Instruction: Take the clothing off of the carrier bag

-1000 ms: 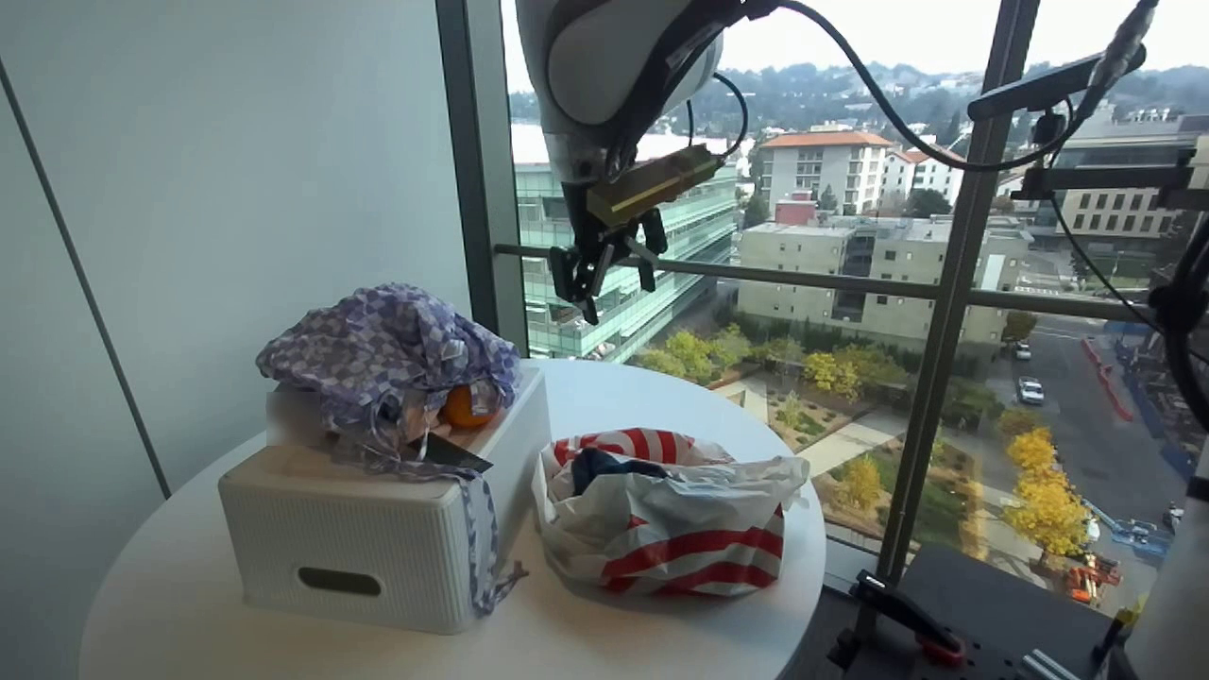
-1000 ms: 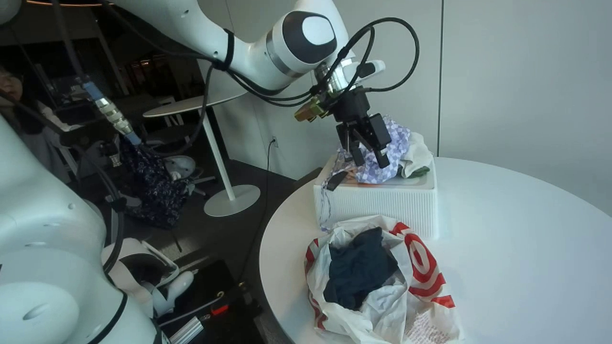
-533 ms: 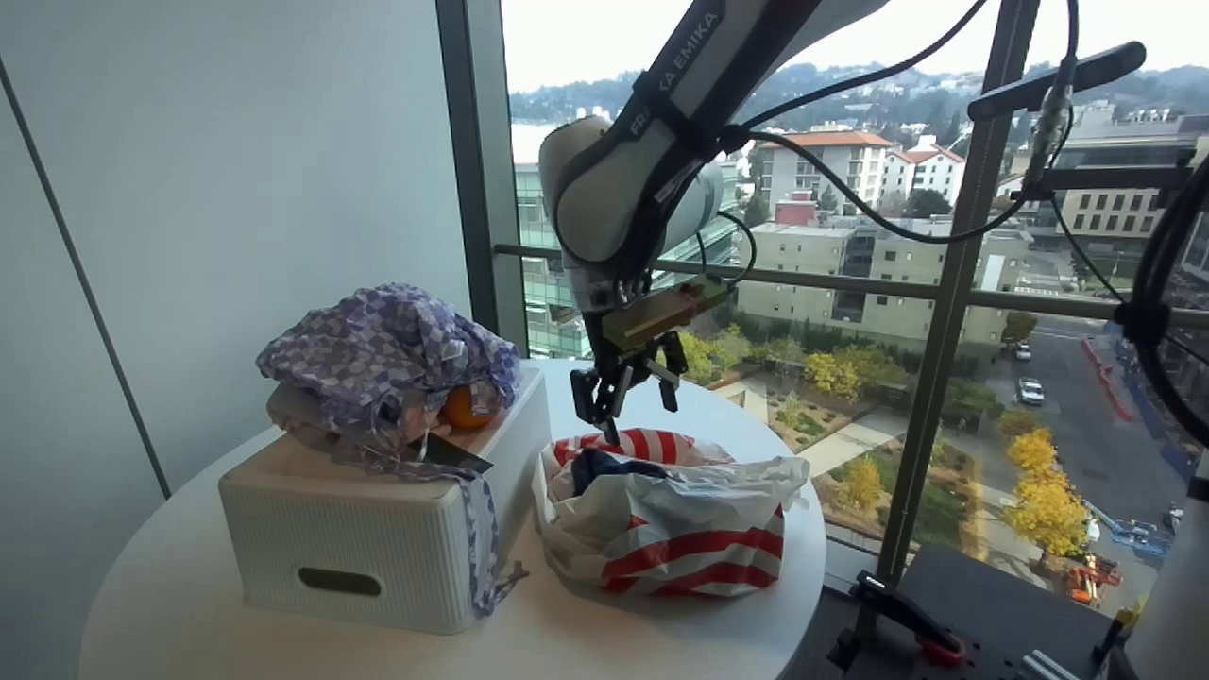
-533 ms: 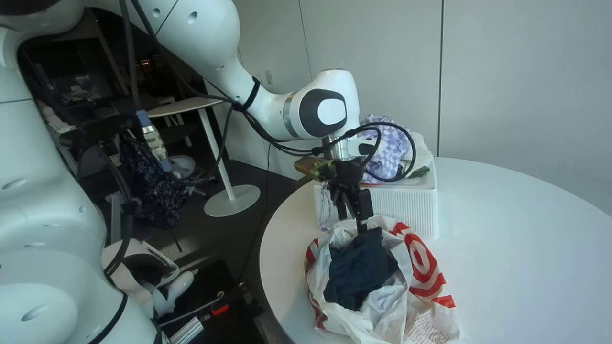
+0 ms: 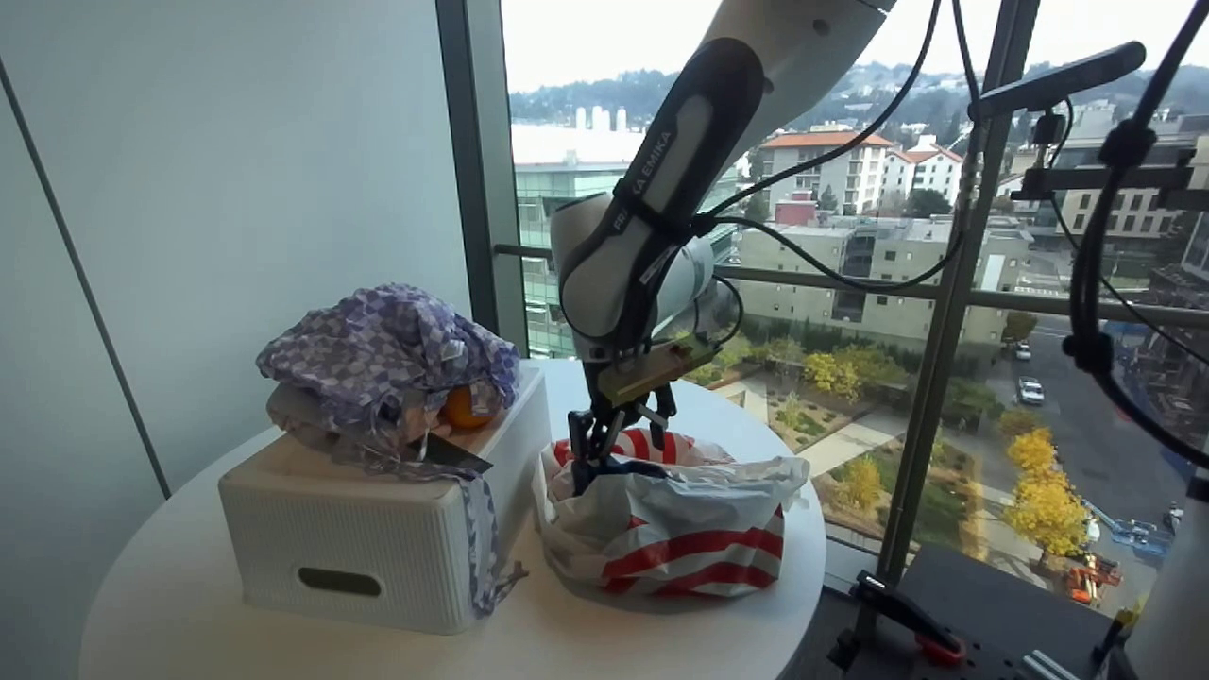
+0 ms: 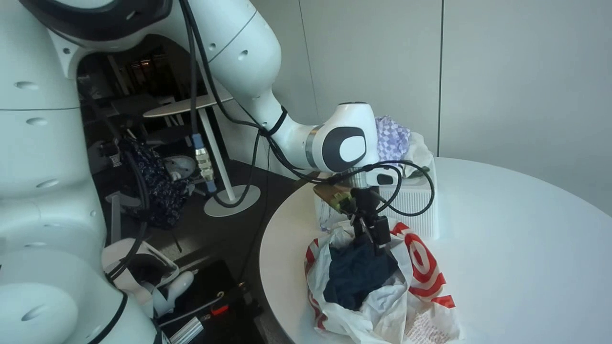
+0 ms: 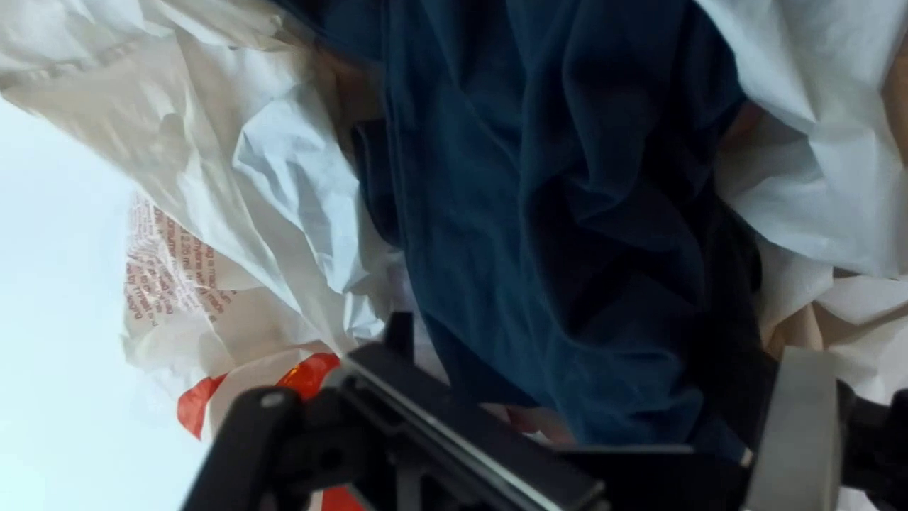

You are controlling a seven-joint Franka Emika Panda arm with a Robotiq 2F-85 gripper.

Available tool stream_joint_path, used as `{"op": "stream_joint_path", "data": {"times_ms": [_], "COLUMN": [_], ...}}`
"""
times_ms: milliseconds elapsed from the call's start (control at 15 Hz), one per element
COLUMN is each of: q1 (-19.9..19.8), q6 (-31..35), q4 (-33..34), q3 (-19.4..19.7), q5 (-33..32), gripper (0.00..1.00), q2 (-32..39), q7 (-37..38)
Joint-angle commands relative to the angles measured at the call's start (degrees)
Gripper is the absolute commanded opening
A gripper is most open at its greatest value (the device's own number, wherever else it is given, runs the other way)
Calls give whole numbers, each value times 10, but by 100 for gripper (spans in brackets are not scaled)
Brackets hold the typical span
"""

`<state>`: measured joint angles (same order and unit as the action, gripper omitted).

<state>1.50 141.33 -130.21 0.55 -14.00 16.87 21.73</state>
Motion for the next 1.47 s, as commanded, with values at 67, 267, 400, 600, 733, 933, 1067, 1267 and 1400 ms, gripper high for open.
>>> {"op": "stream_joint_path", "data": {"times_ms": [67, 267, 400, 600, 733, 933, 1067, 1267, 1400], "q1": [8, 6, 7, 6, 7, 6, 4, 2, 2], "q6": [-22, -47, -68, -94, -111, -134, -146, -163, -176], "q4": [50, 64, 76, 90, 98, 108, 111, 114, 107], "q3": [7, 2, 4, 6, 9, 11, 11, 13, 18], "q5": [36, 69, 83, 96, 102, 109, 114, 125, 119], "gripper": [100, 75, 66, 43, 28, 5, 0, 3, 3], "q2": [56, 72, 78, 81, 82, 83, 80, 70, 38], "q7": [-28, -52, -58, -56, -52, -48, -49, -48, -48]}}
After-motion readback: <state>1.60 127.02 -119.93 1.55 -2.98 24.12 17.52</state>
